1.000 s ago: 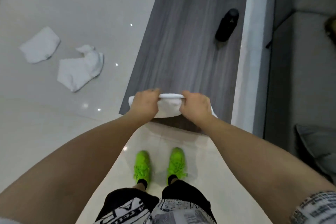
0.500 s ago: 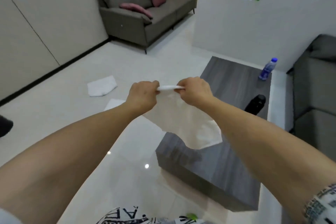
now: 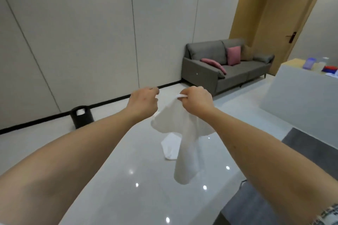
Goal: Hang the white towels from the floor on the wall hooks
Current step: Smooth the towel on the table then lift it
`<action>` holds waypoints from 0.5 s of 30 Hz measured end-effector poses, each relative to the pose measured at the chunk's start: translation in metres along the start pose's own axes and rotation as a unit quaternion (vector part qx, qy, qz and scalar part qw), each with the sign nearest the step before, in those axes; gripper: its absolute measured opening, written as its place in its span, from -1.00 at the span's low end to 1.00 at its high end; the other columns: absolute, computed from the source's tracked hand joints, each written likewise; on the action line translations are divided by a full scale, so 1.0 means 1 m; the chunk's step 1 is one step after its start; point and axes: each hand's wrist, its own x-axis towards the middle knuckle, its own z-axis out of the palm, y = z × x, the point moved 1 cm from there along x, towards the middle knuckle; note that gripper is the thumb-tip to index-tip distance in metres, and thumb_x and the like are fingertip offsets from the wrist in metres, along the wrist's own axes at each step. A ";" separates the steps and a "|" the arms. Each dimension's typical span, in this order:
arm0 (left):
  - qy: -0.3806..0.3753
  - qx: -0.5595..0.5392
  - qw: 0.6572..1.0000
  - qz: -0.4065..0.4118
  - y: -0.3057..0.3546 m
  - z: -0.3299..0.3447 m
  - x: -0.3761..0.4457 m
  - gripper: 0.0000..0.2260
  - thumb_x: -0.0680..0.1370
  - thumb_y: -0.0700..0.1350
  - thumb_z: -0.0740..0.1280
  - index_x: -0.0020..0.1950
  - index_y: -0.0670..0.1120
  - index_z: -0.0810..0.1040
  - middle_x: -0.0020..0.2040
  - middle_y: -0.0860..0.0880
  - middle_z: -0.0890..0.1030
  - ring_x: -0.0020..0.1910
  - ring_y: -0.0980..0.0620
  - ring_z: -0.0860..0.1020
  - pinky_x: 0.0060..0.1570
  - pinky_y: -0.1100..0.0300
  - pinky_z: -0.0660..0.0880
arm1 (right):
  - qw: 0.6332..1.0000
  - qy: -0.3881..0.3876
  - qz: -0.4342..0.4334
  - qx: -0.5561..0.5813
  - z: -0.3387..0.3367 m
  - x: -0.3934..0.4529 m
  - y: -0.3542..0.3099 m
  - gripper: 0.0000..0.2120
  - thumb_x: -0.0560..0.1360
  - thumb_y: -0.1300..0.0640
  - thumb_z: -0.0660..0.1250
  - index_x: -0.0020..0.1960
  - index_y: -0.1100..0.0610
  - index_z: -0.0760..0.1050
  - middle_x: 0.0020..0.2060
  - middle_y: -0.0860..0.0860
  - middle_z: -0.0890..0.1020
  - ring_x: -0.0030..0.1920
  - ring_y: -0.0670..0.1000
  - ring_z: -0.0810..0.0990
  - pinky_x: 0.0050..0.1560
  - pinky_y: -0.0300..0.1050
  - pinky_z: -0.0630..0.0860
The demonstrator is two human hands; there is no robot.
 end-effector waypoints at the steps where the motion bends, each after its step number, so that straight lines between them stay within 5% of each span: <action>1: 0.003 0.010 1.000 -0.016 -0.024 -0.011 -0.003 -0.76 0.58 -0.08 0.20 0.23 -0.01 0.49 0.08 -0.05 0.58 0.00 -0.13 0.51 -0.10 0.08 0.38 | 1.000 -0.004 -0.019 0.014 0.008 0.012 -0.025 -0.84 0.51 -0.05 0.29 -0.03 -0.08 0.64 -0.24 -0.07 0.61 -0.21 0.04 0.50 -0.25 -0.14 0.35; 11: 0.023 0.123 0.967 -0.223 -0.251 -0.122 -0.070 -0.70 0.58 -0.08 0.18 0.31 -0.03 0.46 0.21 -0.06 0.57 0.20 -0.12 0.46 0.13 0.02 0.42 | 0.965 -0.073 -0.218 0.122 0.092 0.114 -0.279 -0.81 0.47 0.02 0.24 -0.06 -0.07 0.62 -0.24 -0.07 0.63 -0.19 0.07 0.58 -0.34 -0.18 0.32; 15: 0.037 0.180 0.937 -0.296 -0.327 -0.164 -0.097 -0.69 0.58 -0.07 0.20 0.32 -0.04 0.46 0.23 -0.08 0.56 0.21 -0.13 0.47 0.14 0.02 0.43 | 0.935 -0.099 -0.296 0.168 0.125 0.151 -0.380 -0.79 0.46 0.06 0.25 -0.04 -0.07 0.64 -0.19 -0.02 0.66 -0.15 0.10 0.59 -0.22 -0.13 0.47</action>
